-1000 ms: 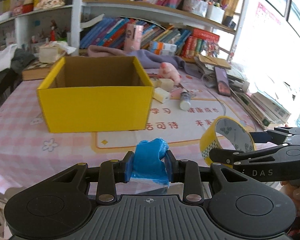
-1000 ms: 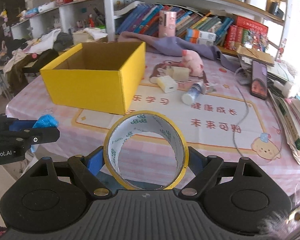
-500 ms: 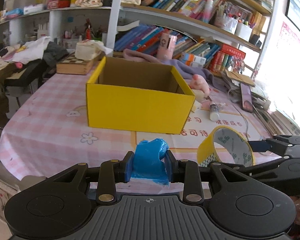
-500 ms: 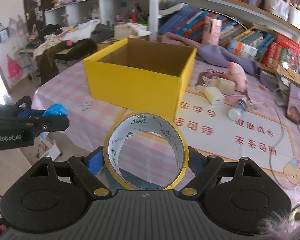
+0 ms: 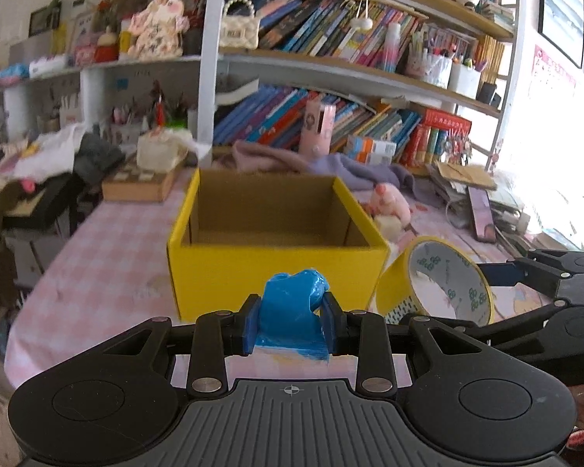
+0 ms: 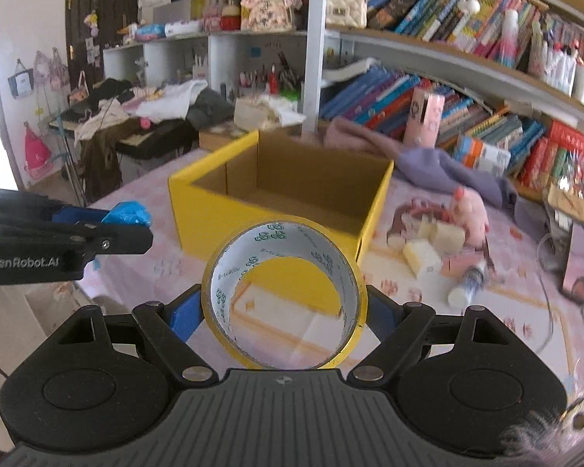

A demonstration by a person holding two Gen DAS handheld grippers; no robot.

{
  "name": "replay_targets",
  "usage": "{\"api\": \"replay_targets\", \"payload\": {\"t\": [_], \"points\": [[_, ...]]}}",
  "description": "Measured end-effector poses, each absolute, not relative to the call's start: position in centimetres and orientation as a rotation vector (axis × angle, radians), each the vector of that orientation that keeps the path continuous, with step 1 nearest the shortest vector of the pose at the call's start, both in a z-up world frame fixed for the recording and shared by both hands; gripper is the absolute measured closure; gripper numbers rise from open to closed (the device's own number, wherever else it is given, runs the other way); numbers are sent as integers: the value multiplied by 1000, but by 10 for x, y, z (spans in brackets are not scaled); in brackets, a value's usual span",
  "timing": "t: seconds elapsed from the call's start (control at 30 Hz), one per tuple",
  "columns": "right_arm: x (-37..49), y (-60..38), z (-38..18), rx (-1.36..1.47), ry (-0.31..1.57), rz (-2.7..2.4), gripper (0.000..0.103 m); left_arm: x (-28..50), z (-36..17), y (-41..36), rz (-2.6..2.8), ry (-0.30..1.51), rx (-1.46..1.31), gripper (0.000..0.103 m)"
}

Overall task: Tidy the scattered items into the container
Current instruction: 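Carry the tape roll and blue tube over the yellow box with both tools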

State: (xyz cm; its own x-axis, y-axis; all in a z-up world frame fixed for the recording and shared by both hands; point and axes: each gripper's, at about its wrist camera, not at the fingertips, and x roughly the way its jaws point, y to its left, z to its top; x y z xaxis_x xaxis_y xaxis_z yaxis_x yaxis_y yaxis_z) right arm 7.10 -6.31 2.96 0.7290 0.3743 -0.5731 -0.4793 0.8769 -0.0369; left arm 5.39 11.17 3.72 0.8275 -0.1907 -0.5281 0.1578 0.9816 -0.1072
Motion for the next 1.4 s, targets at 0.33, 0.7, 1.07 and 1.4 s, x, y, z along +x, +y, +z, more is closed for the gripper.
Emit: {"api": "replay_targets", "payload": {"t": [0.33, 0.7, 1.07, 1.4], "points": [[150, -47, 55, -253, 469, 504, 20, 134, 58, 115, -182, 520, -4, 72], [261, -7, 27, -470, 536, 614, 20, 236, 29, 101, -159, 644, 158, 72], [323, 9, -20, -654, 662, 710, 19, 302, -11, 95, -153, 792, 244, 71], [342, 12, -26, -651, 702, 750, 19, 321, -29, 91, -152, 862, 263, 62]]}}
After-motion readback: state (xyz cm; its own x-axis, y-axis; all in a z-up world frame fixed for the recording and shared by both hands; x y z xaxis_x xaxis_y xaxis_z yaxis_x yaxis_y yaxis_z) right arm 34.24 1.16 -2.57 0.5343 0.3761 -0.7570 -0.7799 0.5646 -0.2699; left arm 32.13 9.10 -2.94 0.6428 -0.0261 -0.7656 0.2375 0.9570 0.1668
